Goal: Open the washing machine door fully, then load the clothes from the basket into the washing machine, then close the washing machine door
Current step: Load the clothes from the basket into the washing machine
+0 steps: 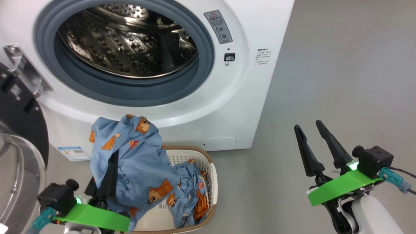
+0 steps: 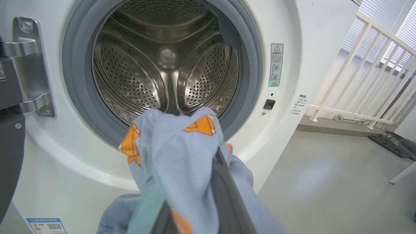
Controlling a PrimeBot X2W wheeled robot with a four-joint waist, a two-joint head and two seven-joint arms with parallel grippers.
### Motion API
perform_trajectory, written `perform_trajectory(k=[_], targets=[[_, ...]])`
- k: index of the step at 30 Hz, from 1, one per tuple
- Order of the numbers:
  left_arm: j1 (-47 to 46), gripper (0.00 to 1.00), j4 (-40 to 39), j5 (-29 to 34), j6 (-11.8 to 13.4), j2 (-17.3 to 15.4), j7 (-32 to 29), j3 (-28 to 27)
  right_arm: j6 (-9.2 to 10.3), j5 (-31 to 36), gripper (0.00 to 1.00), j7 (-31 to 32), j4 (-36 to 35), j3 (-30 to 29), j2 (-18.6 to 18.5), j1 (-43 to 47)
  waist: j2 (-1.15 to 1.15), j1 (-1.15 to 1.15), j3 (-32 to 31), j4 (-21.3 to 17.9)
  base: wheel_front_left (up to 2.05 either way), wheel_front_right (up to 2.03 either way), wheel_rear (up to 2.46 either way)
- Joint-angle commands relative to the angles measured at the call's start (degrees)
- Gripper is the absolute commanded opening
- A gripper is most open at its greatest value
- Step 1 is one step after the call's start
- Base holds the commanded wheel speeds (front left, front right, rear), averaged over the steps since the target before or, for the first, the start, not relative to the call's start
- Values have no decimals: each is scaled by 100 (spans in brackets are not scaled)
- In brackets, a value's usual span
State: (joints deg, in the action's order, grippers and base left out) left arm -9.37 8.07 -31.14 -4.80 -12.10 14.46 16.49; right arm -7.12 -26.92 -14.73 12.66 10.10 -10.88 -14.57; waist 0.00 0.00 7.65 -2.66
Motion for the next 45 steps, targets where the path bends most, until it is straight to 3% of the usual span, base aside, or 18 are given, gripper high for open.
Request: perform_trajectory(k=[1,28,37,45], targets=[[-2,0,-280,87,56,-75,53,-250,-36,-49,100,-27,-132,85,-48,88,0,0,-91,39,0,0,0],[-117,0,-499,177,125,-206,-6,-234,-36,-78,100,-27,-132,204,-145,132,0,0,-123,15,0,0,0],[-1108,0,-94,111,-2,-269,-130,-238,-36,-41,100,-27,-222,158,-86,-3,0,0,227,-85,0,0,0],[-2447,0,989,-35,-156,-283,-179,-212,-36,13,100,-27,-311,129,34,-203,0,0,797,-307,0,0,0]])
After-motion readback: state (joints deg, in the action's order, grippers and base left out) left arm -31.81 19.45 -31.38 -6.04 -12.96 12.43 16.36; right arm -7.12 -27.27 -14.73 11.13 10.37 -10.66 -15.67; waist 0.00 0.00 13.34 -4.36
